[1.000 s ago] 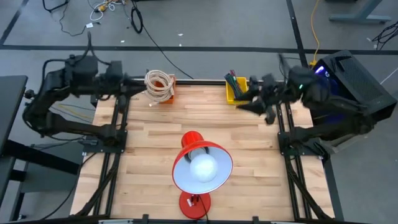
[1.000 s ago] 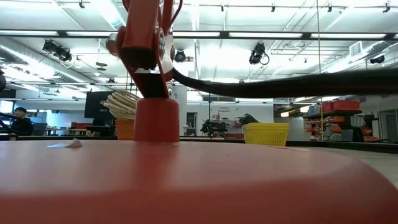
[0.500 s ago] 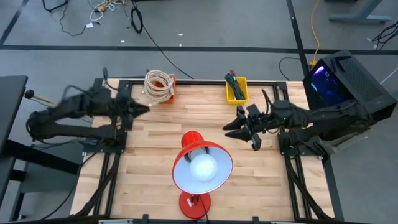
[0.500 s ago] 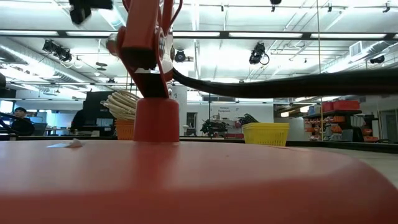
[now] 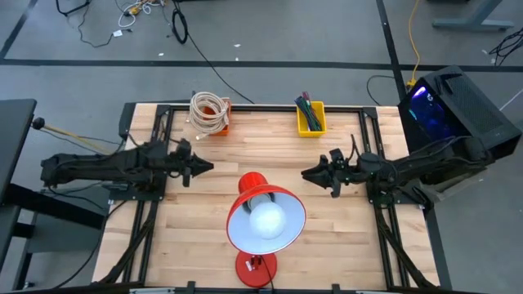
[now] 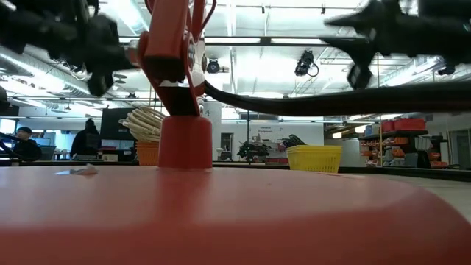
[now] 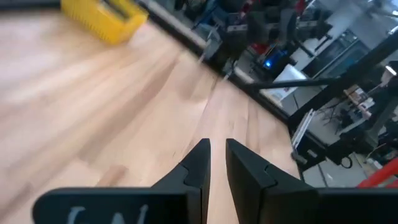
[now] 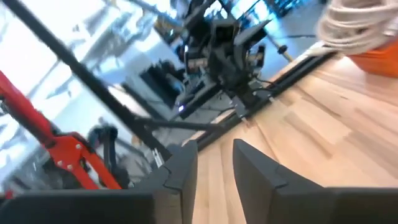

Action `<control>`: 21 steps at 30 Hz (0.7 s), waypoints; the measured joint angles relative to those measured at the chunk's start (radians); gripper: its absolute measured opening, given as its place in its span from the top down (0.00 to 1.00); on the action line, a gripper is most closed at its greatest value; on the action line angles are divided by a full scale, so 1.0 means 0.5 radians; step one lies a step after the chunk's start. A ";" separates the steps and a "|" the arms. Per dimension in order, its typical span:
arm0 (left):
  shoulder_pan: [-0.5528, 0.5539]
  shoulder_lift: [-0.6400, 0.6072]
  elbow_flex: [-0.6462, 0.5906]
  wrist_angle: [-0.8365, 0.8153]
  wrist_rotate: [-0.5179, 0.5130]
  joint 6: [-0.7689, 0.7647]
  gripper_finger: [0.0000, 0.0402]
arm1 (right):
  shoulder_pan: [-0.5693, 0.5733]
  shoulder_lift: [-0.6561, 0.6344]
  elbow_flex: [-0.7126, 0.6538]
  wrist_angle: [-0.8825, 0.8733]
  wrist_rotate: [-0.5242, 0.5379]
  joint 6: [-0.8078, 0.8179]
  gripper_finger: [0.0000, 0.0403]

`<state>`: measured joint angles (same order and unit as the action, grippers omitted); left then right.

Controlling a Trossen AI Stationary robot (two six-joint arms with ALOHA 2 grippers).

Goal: Pick & Place USB Port
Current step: Return to Home Position

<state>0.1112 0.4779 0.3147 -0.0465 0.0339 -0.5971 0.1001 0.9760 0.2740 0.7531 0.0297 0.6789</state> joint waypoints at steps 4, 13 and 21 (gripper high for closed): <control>-0.008 -0.008 -0.233 0.249 0.003 -0.155 0.87 | 0.000 0.000 -0.364 0.488 0.142 0.184 0.76; -0.008 -0.077 -0.520 0.451 -0.047 -0.264 0.87 | 0.003 -0.019 -0.517 0.628 0.169 0.190 0.79; -0.008 -0.093 -0.611 0.380 -0.119 -0.191 0.87 | 0.002 -0.018 -0.518 0.427 0.164 0.131 0.80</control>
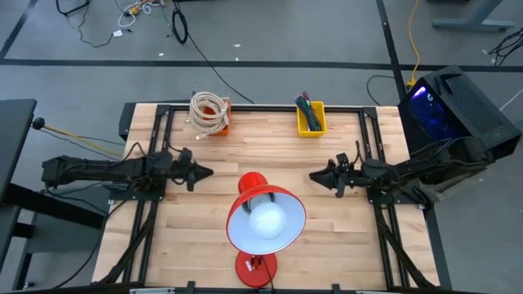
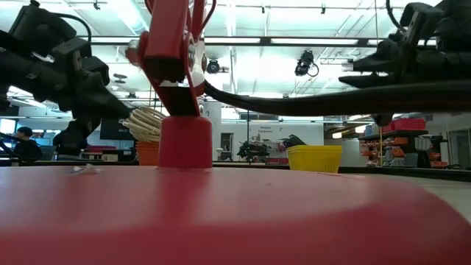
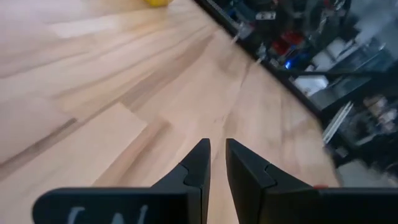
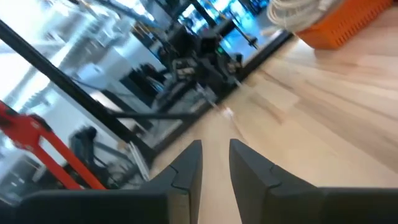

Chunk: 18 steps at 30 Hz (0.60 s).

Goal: Pick & Place USB Port
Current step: Return to Home Position

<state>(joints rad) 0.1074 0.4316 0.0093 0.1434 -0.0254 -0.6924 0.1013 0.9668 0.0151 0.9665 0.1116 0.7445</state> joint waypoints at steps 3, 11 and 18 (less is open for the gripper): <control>-0.001 0.000 0.000 -0.060 -0.003 0.055 0.87 | 0.000 0.000 0.000 -0.079 -0.012 -0.071 0.80; 0.000 -0.001 0.000 -0.059 -0.008 0.048 0.87 | 0.000 0.001 0.000 -0.128 -0.013 -0.094 0.80; 0.000 -0.001 0.000 -0.058 -0.008 0.048 0.87 | 0.001 -0.004 0.000 -0.135 -0.014 -0.095 0.80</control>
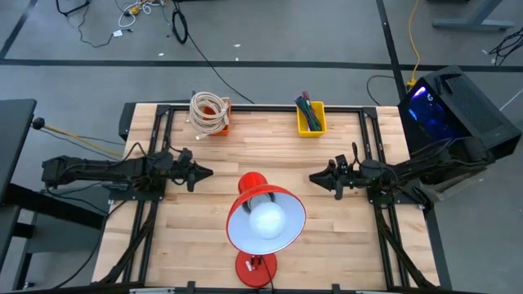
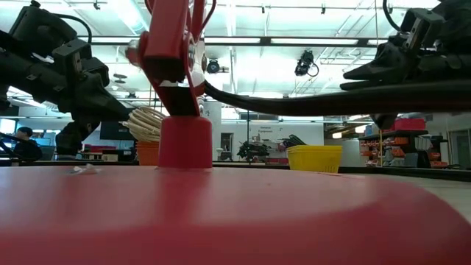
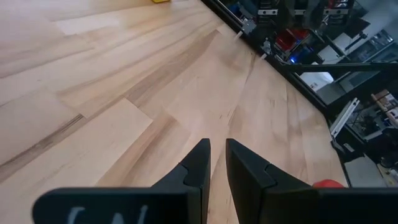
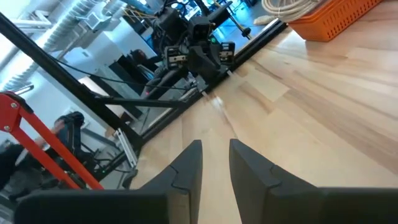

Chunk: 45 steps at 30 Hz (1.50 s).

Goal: Pick & Place USB Port
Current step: Return to Home Position

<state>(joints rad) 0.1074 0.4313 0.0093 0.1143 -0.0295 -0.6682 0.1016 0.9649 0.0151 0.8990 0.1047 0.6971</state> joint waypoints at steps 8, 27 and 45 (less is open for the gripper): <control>0.000 -0.360 -0.002 -0.045 -0.001 0.000 0.87 | 0.002 -0.641 0.000 -0.444 -0.020 0.000 0.80; 0.048 -0.859 -0.002 0.024 0.001 0.002 0.87 | -0.363 -1.930 0.004 -0.096 -0.007 -0.003 0.80; 0.054 -0.846 -0.002 0.023 0.008 0.002 0.87 | -0.490 -1.920 0.001 -0.059 -0.018 -0.001 0.80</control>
